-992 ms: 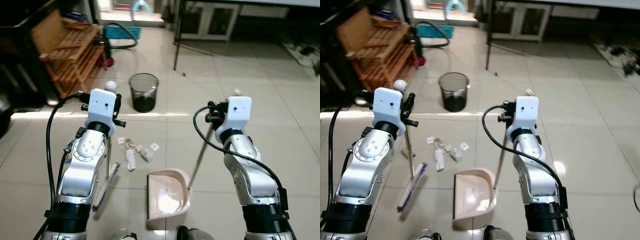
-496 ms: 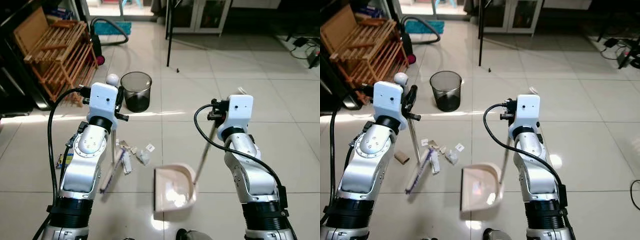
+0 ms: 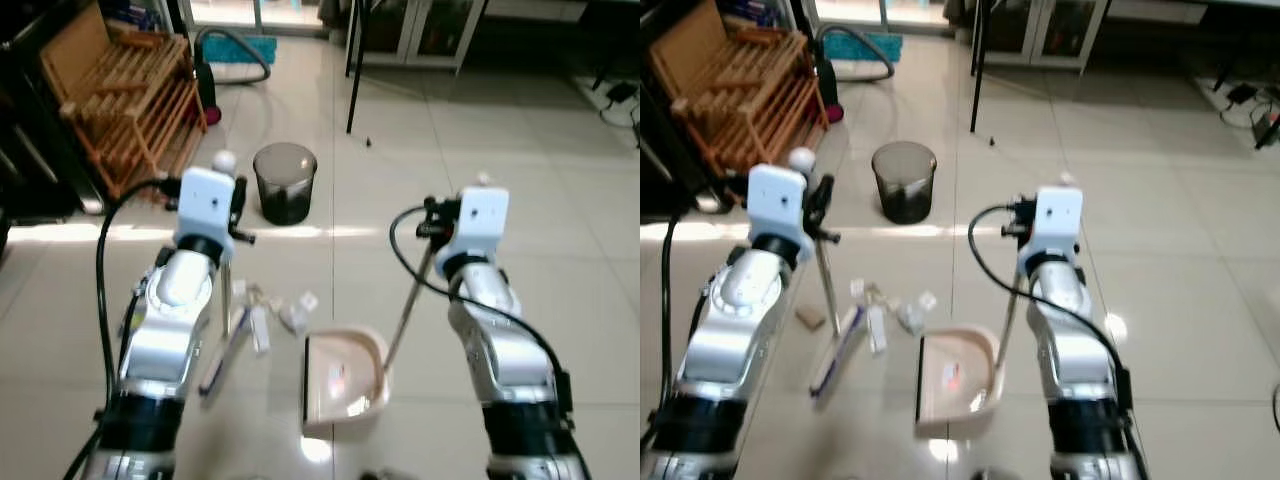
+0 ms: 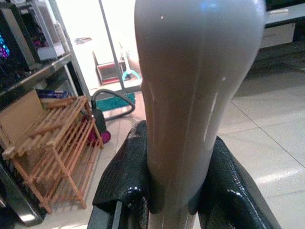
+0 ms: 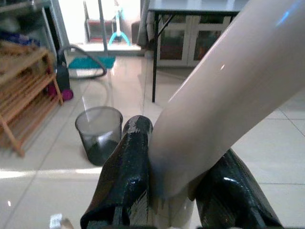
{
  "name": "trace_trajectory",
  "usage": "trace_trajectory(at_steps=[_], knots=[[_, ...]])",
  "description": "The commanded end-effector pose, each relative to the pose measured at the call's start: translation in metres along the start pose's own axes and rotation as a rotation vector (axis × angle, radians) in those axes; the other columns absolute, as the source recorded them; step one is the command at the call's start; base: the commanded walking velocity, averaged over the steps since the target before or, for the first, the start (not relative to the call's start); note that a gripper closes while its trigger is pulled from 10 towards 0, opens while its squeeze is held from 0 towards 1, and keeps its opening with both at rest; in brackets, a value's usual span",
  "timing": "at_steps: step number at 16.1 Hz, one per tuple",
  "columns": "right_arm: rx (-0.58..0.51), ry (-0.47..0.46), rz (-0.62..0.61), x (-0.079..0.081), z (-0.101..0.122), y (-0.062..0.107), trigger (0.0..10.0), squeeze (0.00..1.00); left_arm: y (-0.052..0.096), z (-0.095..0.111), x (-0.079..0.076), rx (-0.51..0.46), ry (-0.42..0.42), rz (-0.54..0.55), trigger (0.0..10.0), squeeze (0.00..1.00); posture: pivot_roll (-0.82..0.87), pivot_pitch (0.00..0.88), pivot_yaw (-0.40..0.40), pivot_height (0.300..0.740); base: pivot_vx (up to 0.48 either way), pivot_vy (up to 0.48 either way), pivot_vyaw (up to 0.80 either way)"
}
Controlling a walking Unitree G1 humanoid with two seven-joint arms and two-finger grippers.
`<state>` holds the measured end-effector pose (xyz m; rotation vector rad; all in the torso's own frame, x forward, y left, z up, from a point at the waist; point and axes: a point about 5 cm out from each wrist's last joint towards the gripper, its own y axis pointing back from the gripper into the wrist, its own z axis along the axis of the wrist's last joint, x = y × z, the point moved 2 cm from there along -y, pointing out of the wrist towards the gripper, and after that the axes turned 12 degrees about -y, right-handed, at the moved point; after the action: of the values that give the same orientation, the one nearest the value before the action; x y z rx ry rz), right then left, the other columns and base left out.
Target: Sweep floor
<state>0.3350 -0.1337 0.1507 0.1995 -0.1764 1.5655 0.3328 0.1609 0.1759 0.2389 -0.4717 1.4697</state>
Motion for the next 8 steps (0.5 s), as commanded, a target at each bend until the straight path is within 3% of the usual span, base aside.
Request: trace_trajectory(at_steps=[1, 2, 8], knots=[[-0.058, -0.009, -0.016, -0.0063, 0.0126, -0.0020, 10.0, 0.00, -0.0036, 0.0133, 0.0006, -0.061, -0.004, 0.011, 10.0, 0.00, -0.03, 0.063, -0.005, 0.740, 0.412, 0.000, -0.80], [-0.059, -0.007, -0.015, -0.0062, 0.0126, -0.0022, 10.0, 0.00, -0.0037, 0.0133, 0.0007, -0.062, -0.004, 0.012, 10.0, 0.00, -0.03, 0.063, -0.004, 0.740, 0.409, 0.000, -0.52], [-0.071, -0.004, -0.028, -0.0086, 0.0141, -0.0037, 10.0, 0.00, -0.0060, 0.0127, -0.0001, -0.064, -0.006, 0.007, 10.0, 0.00, -0.03, 0.061, 0.003, 0.740, 0.411, 0.000, 0.00]])
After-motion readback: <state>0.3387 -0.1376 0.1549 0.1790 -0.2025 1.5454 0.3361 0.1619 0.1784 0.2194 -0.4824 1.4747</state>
